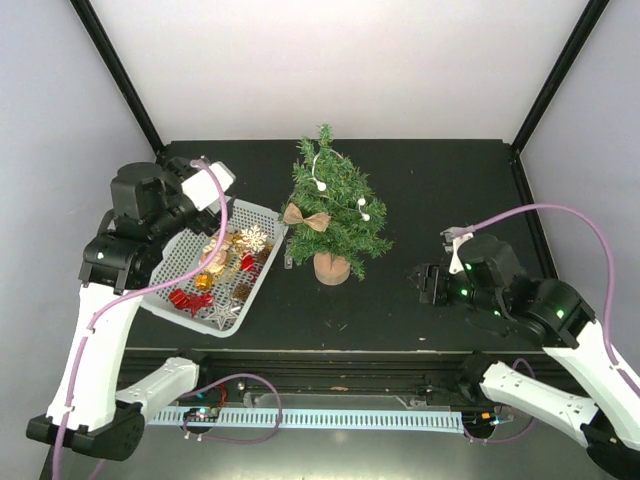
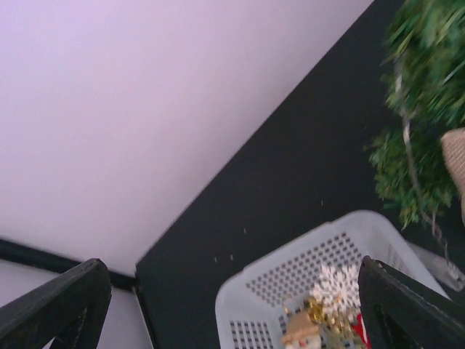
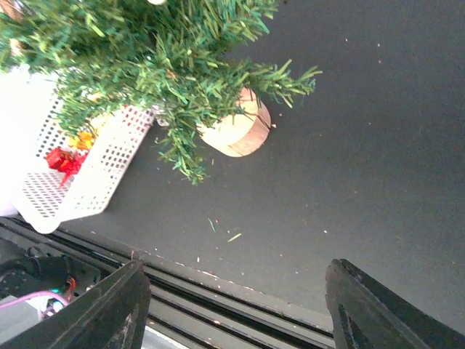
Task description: Decorate the small christmas tree
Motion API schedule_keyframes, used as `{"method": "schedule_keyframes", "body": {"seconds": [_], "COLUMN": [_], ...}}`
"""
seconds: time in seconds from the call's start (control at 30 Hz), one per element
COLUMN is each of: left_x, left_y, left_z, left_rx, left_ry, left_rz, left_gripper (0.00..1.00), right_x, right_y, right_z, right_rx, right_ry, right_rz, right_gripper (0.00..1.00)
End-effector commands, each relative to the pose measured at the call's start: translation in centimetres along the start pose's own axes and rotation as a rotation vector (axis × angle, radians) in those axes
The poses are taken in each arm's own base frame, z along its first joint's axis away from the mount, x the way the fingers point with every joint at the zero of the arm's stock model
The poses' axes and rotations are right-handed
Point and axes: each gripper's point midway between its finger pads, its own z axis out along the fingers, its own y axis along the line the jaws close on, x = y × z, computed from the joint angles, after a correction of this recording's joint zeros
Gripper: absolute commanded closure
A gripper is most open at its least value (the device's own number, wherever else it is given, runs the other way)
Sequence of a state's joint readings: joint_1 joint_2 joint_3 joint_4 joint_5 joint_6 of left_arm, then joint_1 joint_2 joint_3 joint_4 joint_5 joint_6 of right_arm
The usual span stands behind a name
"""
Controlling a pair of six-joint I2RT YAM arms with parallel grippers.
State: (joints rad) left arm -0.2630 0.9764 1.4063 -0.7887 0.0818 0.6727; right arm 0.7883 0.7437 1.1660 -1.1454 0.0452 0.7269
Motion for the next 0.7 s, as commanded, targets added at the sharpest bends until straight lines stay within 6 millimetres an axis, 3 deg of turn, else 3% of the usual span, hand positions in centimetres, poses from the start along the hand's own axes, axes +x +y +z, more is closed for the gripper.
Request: {"method": "schedule_keyframes", "body": {"seconds": [0.0, 0.1, 0.2, 0.33, 0.47, 0.57, 0.67], "left_x": [3.2, 6.2, 9.7, 12.8, 14.0, 15.8, 19.1], "left_y": [-0.4, 0.9, 0.8, -1.3, -3.4, -5.0, -5.7], "left_z": [-0.2, 0.7, 2.1, 2.7, 2.5, 3.5, 5.0], "left_rx": [0.104, 0.14, 0.217, 0.311, 0.424, 0.522, 0.521], "left_ry": [0.082, 0.15, 0.25, 0.372, 0.442, 0.495, 0.604], "left_rz": [-0.151, -0.311, -0.447, -0.501, -0.513, -0.532, -0.534], "left_gripper": [0.06, 0.05, 0.06, 0.11, 0.17, 0.26, 0.31], "right_x": [-0.2, -0.5, -0.2, 0.4, 1.4, 2.2, 2.5], "right_y": [-0.1, 0.3, 0.0, 0.7, 1.2, 0.3, -0.6], "right_z": [0.5, 0.2, 0.2, 0.4, 0.3, 0.2, 0.2], "right_rx": [0.045, 0.05, 0.057, 0.024, -0.013, 0.009, 0.046], "right_ry": [0.04, 0.053, 0.057, 0.105, 0.163, 0.184, 0.188], "right_rz": [-0.023, -0.002, -0.035, -0.097, -0.159, -0.202, -0.202], "right_gripper": [0.32, 0.31, 0.3, 0.3, 0.31, 0.32, 0.32]}}
